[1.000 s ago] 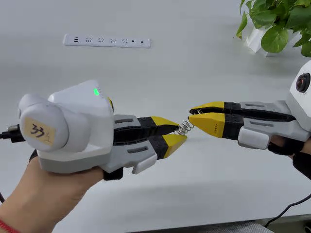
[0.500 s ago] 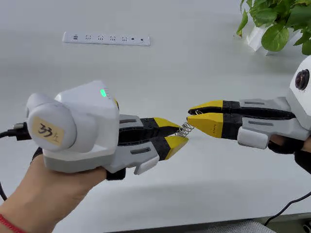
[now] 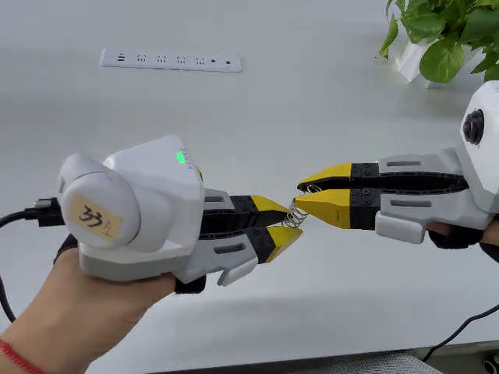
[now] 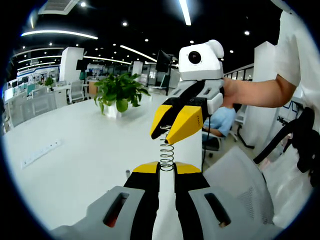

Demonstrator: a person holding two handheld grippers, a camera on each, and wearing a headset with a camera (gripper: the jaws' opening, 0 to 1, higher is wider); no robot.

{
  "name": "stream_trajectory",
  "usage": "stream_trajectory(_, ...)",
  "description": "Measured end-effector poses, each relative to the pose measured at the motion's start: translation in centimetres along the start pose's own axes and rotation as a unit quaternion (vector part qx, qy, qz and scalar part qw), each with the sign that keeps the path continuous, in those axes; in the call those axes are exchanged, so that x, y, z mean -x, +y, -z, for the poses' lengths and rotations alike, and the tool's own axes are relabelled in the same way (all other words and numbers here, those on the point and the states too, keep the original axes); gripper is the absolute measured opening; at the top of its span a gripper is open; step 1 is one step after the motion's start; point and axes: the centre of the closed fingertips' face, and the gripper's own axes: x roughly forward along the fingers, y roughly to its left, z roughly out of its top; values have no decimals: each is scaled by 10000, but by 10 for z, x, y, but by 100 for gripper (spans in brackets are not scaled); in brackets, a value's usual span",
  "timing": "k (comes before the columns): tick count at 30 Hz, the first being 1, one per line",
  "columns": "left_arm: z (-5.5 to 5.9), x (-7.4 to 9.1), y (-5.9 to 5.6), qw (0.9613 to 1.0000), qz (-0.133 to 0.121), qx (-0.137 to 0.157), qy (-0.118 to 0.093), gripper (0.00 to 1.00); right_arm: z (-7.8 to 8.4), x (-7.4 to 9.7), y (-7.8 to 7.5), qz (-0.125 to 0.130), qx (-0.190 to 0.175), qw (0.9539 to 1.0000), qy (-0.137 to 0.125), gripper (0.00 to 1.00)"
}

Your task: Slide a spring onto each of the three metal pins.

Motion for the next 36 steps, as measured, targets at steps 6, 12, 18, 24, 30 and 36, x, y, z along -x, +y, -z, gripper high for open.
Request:
stream_trajectory(6, 1, 1, 0, 10000, 19, 8, 5, 6, 1, -1, 2, -2, 225, 9996, 191, 6)
stream_trajectory(12, 2, 1, -2, 10000, 65, 0, -1, 6, 3, 0, 2, -83, 416, 9983, 401, 7)
stream_trajectory(18, 2, 1, -3, 9999, 108, -6, -20, 6, 5, 2, 2, -247, 540, 9962, 642, 8)
stream_trajectory(24, 1, 0, -4, 9999, 148, 2, -59, 6, 8, 3, -4, -432, 642, 9930, 889, 10)
stream_trajectory(30, -2, 0, -4, 9997, 183, 54, -165, 6, 16, 2, -5, -597, 655, 9897, 1125, 11)
stream_trajectory(36, -1, -1, -2, 9997, 182, 20, -156, 6, 20, 1, -4, -672, 742, 9866, 1286, 12)
